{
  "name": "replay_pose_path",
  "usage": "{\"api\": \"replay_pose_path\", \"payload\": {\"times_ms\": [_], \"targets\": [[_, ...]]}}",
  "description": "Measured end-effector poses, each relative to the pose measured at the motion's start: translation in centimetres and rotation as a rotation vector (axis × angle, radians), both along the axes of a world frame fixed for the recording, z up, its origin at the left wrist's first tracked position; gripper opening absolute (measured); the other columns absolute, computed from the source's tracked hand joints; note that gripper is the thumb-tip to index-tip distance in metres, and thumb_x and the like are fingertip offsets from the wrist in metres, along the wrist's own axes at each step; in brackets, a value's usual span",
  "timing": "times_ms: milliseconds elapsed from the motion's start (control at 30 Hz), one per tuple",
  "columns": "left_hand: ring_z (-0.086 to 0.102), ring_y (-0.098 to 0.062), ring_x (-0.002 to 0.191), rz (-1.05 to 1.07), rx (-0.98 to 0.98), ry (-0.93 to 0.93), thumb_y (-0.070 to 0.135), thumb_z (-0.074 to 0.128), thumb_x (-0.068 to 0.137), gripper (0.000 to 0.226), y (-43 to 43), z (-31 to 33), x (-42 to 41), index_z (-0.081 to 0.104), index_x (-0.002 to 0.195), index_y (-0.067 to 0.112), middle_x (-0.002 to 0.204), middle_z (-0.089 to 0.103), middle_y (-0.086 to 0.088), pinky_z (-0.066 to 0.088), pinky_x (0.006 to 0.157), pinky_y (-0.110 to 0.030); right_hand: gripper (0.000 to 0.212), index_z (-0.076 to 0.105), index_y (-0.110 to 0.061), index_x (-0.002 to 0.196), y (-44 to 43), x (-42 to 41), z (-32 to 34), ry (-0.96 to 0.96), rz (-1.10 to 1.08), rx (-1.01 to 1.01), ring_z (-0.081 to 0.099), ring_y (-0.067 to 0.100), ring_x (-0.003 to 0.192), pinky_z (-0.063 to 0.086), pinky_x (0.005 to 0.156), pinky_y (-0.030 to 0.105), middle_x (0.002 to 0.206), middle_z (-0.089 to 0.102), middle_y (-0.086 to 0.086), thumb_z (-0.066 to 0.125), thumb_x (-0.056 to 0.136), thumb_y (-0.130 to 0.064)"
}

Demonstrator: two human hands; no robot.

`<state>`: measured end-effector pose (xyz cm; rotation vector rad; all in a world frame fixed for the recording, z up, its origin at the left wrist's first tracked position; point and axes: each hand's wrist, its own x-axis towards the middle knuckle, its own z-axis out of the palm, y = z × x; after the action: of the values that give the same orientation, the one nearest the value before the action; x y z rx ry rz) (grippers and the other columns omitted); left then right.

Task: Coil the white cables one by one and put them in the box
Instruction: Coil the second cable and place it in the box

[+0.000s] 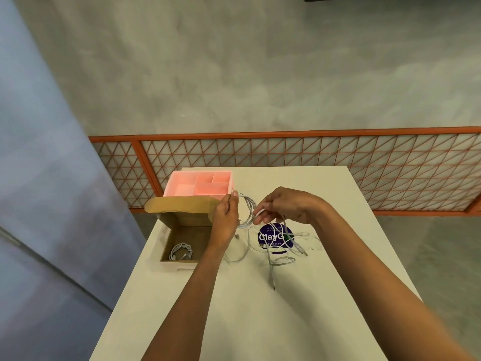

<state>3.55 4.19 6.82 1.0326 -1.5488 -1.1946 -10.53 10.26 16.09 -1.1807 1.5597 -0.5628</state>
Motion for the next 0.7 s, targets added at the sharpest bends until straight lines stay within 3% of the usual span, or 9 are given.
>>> {"api": "replay_pose_path", "payload": {"times_ms": [167,267,367,467,533,600,700], "targets": [[0.035,-0.009,0.052,0.031,0.097,0.092,0.029,0.038,0.102,0.030,-0.1,0.6,-0.2,0.049,0.080,0.011,0.061,0.037,-0.002,0.030,0.047,-0.021,0.040,0.067,-0.007,0.073,0.2,0.1,-0.8,0.459,0.006,-0.078,0.048,0.000,0.057,0.033,0.053,0.017,0.063,0.062,-0.006,0.065,0.084,-0.046],[0.031,-0.007,0.050,0.036,0.138,0.126,0.026,0.038,0.102,0.033,0.1,1.1,-0.4,0.043,0.072,0.016,0.056,0.032,0.004,0.030,0.043,-0.016,0.036,0.072,-0.001,0.090,-0.2,0.3,-1.6,0.504,-0.031,-0.062,0.053,0.006,0.067,0.039,0.063,0.021,0.061,0.062,-0.005,0.075,0.078,-0.035],[0.030,-0.007,0.049,0.039,0.138,0.130,0.029,0.040,0.101,0.036,0.3,1.2,-0.6,0.043,0.068,0.017,0.052,0.032,0.009,0.030,0.042,-0.016,0.028,0.068,-0.004,0.098,-0.6,0.6,-1.8,0.564,-0.034,-0.031,0.058,0.015,0.077,0.045,0.074,0.030,0.065,0.065,-0.005,0.074,0.079,-0.023],[0.036,-0.016,0.053,0.010,0.092,0.103,0.040,0.044,0.098,0.039,0.0,0.9,-0.5,0.054,0.081,0.006,0.059,0.039,-0.007,0.034,0.048,-0.023,0.017,0.068,-0.005,0.098,-0.7,1.0,-1.7,0.583,0.040,-0.065,0.059,0.014,0.076,0.048,0.078,0.031,0.080,0.074,0.000,0.059,0.087,-0.014],[0.042,-0.024,0.063,0.007,0.085,0.098,0.054,0.048,0.091,0.055,-0.2,0.7,-0.4,0.055,0.089,-0.001,0.073,0.051,-0.012,0.037,0.058,-0.034,0.016,0.067,-0.006,0.096,-0.6,1.3,-1.5,0.574,0.093,-0.142,0.060,0.011,0.074,0.048,0.075,0.030,0.088,0.075,0.001,0.053,0.092,-0.013],[0.046,-0.025,0.066,-0.004,0.101,0.068,0.061,0.048,0.086,0.062,-0.2,0.4,-0.4,0.057,0.090,0.000,0.074,0.054,-0.011,0.039,0.061,-0.038,0.019,0.066,-0.011,0.095,-0.5,1.3,-1.3,0.565,0.128,-0.233,0.057,0.010,0.069,0.045,0.069,0.027,0.092,0.075,0.005,0.048,0.093,-0.008],[0.041,-0.007,0.054,0.007,0.075,0.000,0.040,0.042,0.099,0.036,0.5,0.9,-0.5,0.059,0.081,0.014,0.054,0.049,0.011,0.035,0.053,-0.025,0.032,0.064,-0.015,0.112,-0.4,1.4,-1.3,0.536,0.187,-0.322,0.055,0.014,0.073,0.040,0.061,0.020,0.094,0.072,0.008,0.042,0.094,-0.001]]}}
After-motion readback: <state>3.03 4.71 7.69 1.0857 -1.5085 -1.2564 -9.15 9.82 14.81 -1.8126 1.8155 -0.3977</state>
